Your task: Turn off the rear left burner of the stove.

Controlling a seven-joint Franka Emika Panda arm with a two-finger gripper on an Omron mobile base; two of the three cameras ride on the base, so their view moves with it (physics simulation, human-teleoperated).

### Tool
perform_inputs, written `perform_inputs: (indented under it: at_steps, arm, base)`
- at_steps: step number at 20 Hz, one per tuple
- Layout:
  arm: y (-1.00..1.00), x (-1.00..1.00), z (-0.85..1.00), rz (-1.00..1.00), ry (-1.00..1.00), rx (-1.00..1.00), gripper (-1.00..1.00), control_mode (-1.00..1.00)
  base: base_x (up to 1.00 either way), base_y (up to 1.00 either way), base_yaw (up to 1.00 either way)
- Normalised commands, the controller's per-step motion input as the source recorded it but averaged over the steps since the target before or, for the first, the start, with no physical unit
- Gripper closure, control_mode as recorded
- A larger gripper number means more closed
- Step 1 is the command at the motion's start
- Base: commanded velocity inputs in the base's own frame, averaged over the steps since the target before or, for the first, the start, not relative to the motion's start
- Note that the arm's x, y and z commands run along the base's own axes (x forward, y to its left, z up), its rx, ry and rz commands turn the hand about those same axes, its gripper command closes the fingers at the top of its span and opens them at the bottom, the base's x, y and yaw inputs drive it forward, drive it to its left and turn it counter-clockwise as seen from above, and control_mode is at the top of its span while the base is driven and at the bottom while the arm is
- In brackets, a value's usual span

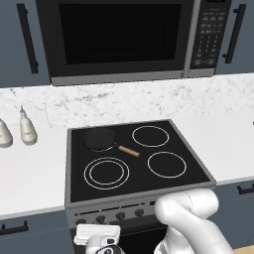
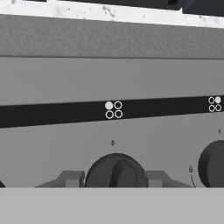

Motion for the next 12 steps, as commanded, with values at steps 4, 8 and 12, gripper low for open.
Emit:
perform_inputs:
  at_steps: [4, 8, 12]
  arm:
    - [-0.28, 0.00, -0.06, -0.04, 0.00, 0.43, 1.00, -1.00]
    - [-0.42, 0.00, -0.17, -0.01, -0.02, 0.55, 1.00, -1.00]
    - [-0.30, 0.00, -0.26, -0.01, 0.00, 0.59, 1.00, -1.00]
  base:
    - [0.00, 0.00, 0.00]
    - [0.00, 0.00, 0.00]
    - [0.00, 0.00, 0.00]
